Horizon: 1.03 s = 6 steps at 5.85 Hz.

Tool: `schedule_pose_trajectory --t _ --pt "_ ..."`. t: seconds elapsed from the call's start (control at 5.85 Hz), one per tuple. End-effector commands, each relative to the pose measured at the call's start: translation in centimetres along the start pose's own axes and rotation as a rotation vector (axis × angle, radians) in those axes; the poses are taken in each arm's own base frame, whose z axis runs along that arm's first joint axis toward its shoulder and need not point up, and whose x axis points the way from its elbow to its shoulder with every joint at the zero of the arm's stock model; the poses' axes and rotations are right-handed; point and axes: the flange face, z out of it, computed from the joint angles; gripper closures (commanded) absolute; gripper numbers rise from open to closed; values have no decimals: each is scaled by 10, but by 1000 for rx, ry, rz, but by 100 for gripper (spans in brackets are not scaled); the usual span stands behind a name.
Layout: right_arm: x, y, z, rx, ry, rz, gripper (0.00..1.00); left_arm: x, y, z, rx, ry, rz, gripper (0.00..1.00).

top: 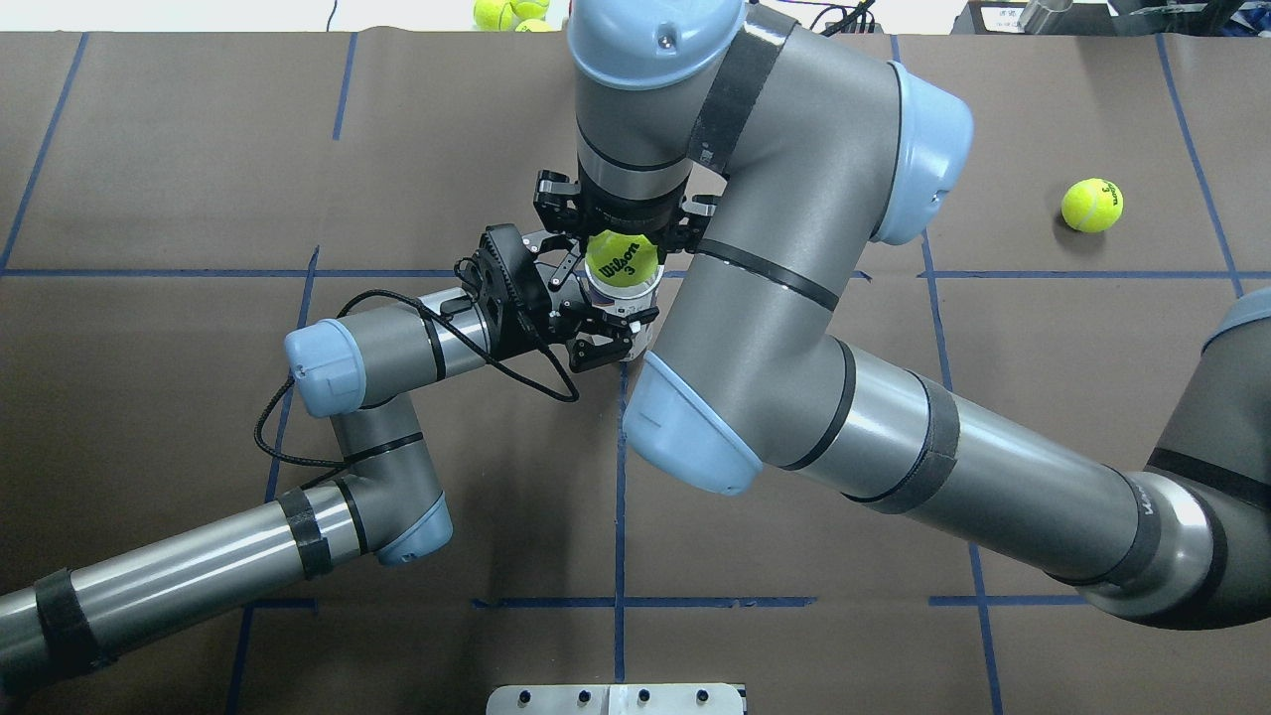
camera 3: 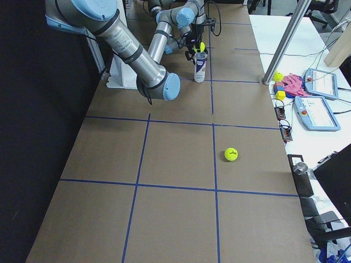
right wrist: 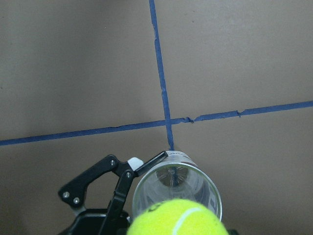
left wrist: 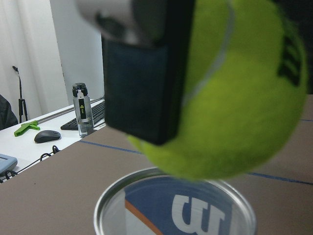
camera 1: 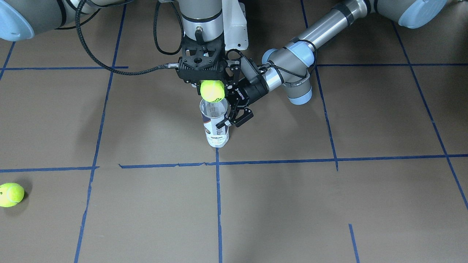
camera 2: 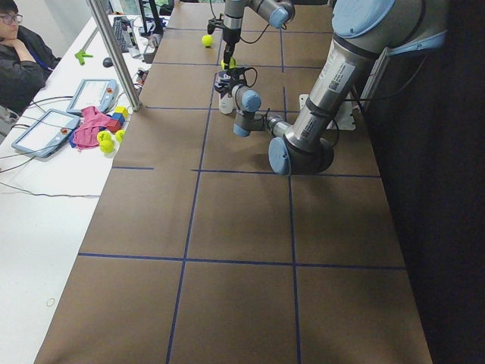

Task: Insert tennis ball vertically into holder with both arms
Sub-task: 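Open the right gripper to drop the ball into the can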

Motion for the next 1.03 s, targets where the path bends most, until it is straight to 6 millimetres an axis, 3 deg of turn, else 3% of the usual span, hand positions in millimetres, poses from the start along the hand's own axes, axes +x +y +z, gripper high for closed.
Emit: schedule_pose_trajectory --t 0.0,0.68,0.85 --pt "0 1 3 -2 3 -5 2 -1 0 0 0 -2 1 13" --pt "2 0 0 -4 -1 -41 1 -1 0 0 2 -2 1 13" --pt "11 -14 -4 -4 -2 -73 1 -2 -2 -1 4 -3 1 13"
